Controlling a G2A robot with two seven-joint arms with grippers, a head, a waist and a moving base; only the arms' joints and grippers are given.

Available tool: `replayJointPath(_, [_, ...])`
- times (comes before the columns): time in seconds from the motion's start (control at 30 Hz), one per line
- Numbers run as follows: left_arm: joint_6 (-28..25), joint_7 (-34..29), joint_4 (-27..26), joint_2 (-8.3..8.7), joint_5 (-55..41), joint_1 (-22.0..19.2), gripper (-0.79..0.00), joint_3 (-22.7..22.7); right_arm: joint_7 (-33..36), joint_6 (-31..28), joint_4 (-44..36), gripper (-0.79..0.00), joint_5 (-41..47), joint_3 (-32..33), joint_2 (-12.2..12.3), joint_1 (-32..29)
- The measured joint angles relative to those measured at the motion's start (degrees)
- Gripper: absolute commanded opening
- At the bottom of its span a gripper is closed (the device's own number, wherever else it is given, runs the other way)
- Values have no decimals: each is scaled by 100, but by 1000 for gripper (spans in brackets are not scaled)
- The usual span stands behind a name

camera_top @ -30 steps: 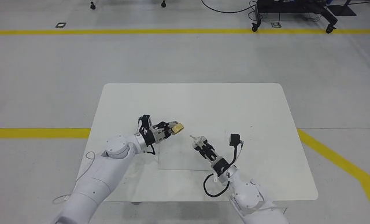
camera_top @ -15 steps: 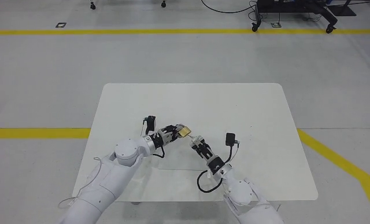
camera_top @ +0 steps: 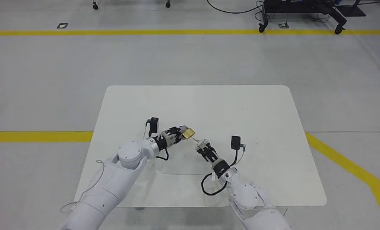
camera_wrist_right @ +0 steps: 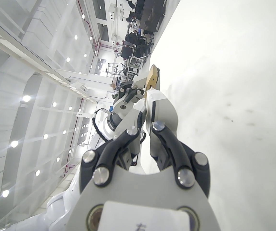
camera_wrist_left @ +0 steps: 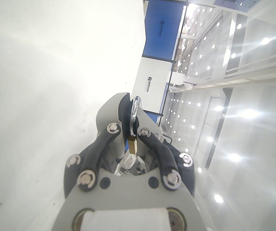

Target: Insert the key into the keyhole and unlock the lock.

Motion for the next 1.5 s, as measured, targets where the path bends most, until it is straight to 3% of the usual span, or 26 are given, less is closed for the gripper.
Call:
replayJointPath(0.93, [6,-173,123,-145,221,-30,-785,-71,24,170,93,-785,-36,36,-130,55])
replayJointPath(1.5, [82,-214,178,-229,70,15,-785,-186,-303,133,67,-785,-153,99,-206,-31])
